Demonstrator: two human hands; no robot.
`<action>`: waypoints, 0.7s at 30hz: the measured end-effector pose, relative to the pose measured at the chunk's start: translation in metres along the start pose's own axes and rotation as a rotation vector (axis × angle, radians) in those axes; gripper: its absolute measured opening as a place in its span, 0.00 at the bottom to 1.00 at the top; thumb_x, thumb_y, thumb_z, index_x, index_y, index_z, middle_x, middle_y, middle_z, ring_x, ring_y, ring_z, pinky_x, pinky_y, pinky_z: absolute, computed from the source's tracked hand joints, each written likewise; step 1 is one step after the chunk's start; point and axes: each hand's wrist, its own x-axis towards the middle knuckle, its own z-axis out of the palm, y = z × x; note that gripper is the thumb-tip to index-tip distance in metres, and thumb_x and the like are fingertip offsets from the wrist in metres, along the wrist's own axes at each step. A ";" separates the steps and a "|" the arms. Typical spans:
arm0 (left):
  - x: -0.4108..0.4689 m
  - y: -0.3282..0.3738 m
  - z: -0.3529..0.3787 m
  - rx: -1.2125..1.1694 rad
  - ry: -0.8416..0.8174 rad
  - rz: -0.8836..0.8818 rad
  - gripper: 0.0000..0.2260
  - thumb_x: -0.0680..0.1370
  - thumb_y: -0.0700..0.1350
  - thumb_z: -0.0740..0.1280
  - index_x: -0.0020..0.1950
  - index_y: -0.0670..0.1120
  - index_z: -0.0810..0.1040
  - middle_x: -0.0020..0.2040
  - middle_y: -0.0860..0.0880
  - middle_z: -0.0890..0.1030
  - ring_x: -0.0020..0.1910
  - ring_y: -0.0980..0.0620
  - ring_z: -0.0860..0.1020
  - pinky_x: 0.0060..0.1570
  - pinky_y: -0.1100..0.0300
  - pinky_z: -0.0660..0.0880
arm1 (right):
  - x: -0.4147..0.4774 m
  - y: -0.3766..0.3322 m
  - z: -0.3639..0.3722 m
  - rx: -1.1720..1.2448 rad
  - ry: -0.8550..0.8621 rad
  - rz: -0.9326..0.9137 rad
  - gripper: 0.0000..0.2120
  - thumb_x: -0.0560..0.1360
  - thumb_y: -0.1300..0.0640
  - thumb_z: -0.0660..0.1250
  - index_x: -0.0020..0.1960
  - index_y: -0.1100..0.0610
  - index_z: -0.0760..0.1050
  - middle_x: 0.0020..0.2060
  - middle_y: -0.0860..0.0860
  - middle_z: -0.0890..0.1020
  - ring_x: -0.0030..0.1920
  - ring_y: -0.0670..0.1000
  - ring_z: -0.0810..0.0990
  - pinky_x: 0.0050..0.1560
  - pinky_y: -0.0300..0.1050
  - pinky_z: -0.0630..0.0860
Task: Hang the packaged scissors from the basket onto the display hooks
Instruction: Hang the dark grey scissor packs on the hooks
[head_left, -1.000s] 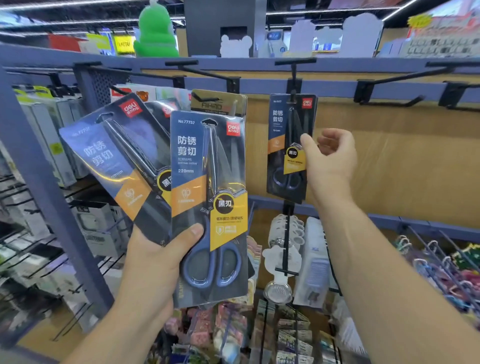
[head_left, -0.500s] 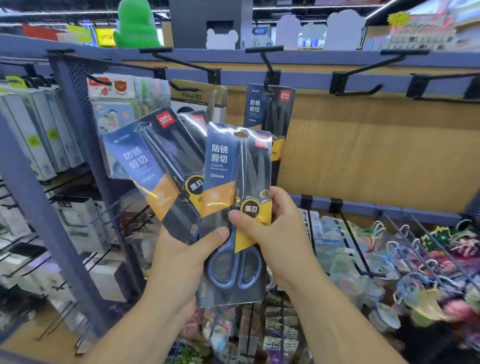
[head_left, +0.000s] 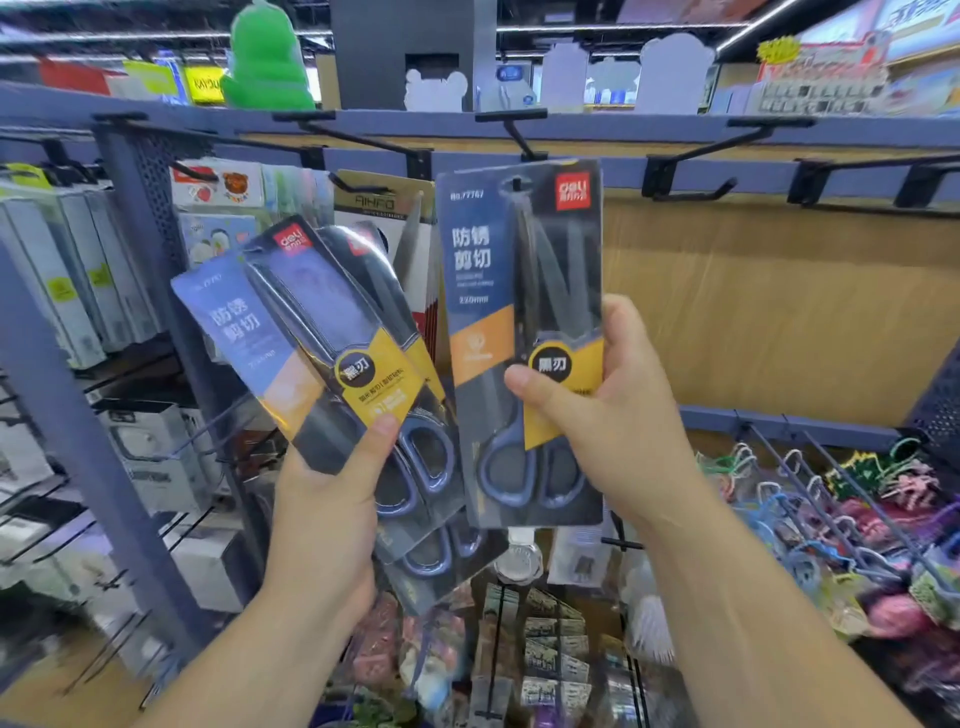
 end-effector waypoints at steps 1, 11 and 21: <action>0.001 0.002 -0.001 0.011 0.018 0.012 0.28 0.71 0.56 0.75 0.71 0.52 0.78 0.64 0.56 0.85 0.65 0.52 0.82 0.72 0.42 0.72 | 0.005 -0.002 -0.001 -0.026 0.011 -0.019 0.18 0.75 0.57 0.78 0.57 0.54 0.71 0.46 0.57 0.83 0.46 0.61 0.82 0.46 0.61 0.82; 0.007 0.007 -0.008 0.093 0.066 0.054 0.24 0.70 0.54 0.76 0.66 0.56 0.79 0.61 0.59 0.86 0.63 0.55 0.83 0.70 0.44 0.74 | 0.024 0.012 0.010 -0.052 0.064 0.011 0.19 0.74 0.56 0.79 0.58 0.49 0.72 0.49 0.47 0.85 0.50 0.50 0.85 0.55 0.57 0.83; 0.017 0.003 -0.016 0.192 0.132 0.106 0.24 0.70 0.59 0.75 0.64 0.54 0.81 0.58 0.58 0.87 0.61 0.53 0.84 0.68 0.41 0.75 | 0.054 0.043 0.011 -0.104 0.141 0.053 0.21 0.77 0.53 0.76 0.63 0.50 0.69 0.50 0.44 0.84 0.50 0.45 0.84 0.54 0.49 0.81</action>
